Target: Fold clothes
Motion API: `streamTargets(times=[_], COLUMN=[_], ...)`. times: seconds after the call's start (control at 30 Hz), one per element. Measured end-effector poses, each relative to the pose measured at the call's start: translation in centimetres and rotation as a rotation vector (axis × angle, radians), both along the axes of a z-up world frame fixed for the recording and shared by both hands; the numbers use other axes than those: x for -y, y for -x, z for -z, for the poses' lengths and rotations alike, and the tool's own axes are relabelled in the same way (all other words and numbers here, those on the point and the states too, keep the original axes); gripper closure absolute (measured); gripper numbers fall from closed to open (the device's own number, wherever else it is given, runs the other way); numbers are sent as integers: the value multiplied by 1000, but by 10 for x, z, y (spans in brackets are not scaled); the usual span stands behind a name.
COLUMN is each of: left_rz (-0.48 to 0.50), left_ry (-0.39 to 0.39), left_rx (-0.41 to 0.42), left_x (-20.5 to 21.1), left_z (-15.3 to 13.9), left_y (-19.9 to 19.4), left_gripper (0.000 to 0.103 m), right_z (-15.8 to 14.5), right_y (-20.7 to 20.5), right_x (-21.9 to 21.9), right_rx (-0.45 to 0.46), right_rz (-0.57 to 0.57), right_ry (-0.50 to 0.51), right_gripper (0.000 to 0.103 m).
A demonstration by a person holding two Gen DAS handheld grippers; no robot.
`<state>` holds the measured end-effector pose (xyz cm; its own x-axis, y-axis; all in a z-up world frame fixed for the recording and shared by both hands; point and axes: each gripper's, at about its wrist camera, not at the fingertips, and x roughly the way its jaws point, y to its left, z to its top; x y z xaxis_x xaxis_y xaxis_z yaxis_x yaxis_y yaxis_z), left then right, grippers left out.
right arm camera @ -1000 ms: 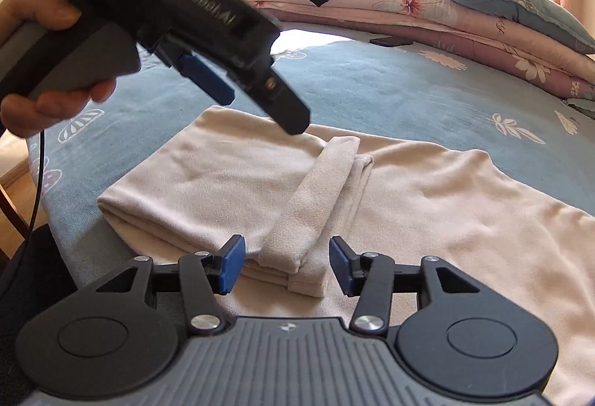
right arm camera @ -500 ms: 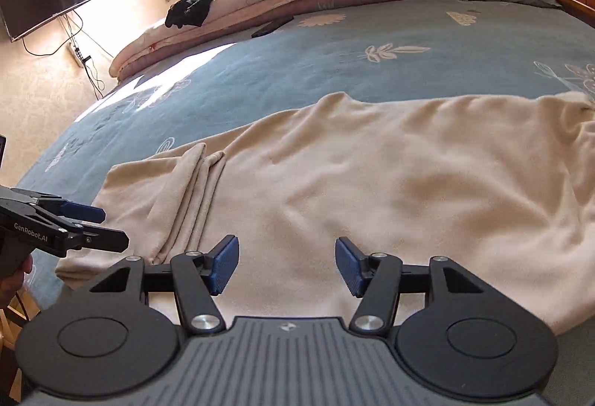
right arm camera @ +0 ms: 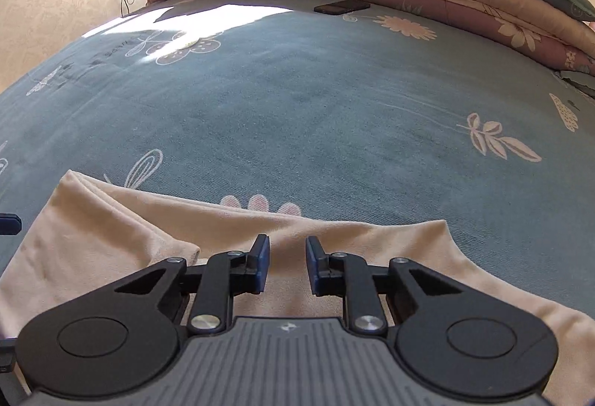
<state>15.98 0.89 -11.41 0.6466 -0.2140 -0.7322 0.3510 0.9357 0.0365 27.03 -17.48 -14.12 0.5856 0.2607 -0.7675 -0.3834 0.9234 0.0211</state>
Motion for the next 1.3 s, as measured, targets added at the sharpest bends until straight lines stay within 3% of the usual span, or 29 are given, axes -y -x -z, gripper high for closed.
streamTargets(times=[0.37,0.43,0.47,0.6,0.73,0.9,1.0,1.1,1.17,1.3], left_rz=[63,60,53,54,55,36,-15,-51,-40,-46], left_ry=[-13,-14,-13,1,-48,-118,-60,4,-11,-5], left_rx=[-49,-49,-49,-50,-45,-56,-121,-156,-152,-144], left_x=[7,7,6,6,12,18,9,-2,-1,-1], left_z=[11,8,7,0,-1,10,24,29,29,31], left_y=[0,2,3,9,16,14,6,2,5,6], left_gripper=[1,1,1,1,1,1,0,1,0,0], right_z=[1,-8,-14,-42,-59,-24,7,15,16,19], right_y=[-25,-18,-13,17,67,123,134,142,144,154], right_x=[-12,-9,-7,5,36,72,74,79,85,81], right_rx=[35,47,57,94,125,45,-31,-18,-20,25], right_rz=[68,78,82,104,201,333,372,420,450,447], right_ry=[6,-2,-9,2,3,42,104,57,5,17], right_gripper=[73,61,49,34,16,11,6,0,0,0])
